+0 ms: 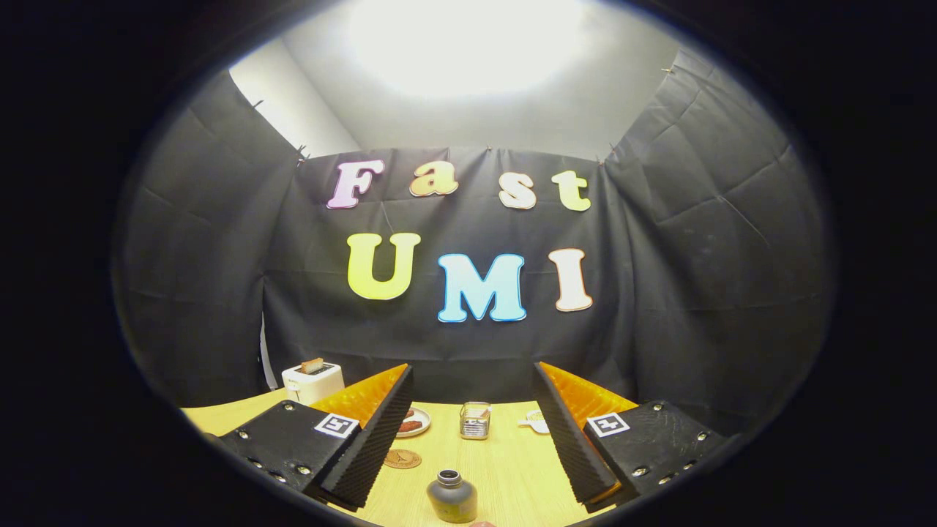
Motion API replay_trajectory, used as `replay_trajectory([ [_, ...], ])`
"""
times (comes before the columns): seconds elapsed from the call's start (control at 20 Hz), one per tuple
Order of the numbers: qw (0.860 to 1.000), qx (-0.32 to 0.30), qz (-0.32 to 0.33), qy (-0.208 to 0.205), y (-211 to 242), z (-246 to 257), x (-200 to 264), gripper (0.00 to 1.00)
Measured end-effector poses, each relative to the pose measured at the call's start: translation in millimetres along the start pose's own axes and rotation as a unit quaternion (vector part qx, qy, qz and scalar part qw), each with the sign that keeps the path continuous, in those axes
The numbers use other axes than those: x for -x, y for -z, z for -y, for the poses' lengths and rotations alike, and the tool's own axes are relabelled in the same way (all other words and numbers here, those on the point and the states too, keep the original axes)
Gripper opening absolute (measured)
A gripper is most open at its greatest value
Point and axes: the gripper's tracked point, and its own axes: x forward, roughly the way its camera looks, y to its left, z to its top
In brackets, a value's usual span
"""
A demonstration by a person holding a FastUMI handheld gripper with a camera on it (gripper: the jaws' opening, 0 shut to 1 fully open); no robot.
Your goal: Take the bottle from table, then pour the juice into the cup, finally place the bottle on the coaster
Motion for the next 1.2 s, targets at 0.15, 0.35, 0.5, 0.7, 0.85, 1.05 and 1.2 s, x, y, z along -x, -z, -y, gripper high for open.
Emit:
replay_trajectory([
  [0.15, 1.000, -0.011, -0.001, -0.004, 6, -2, 1, 0.98],
  [0.35, 1.000, -0.020, -0.010, -0.014, 24, -3, -1, 0.98],
  [0.5, 0.999, -0.030, -0.026, -0.016, 43, -3, -1, 0.98],
  [0.7, 0.998, -0.029, -0.051, -0.028, 70, -7, -2, 0.98],
  [0.85, 0.997, -0.030, -0.069, -0.035, 90, -10, -5, 0.98],
  [1.05, 0.995, -0.028, -0.090, -0.042, 114, -13, -8, 0.98],
  [1.2, 0.993, -0.022, -0.106, -0.048, 131, -15, -10, 0.98],
])
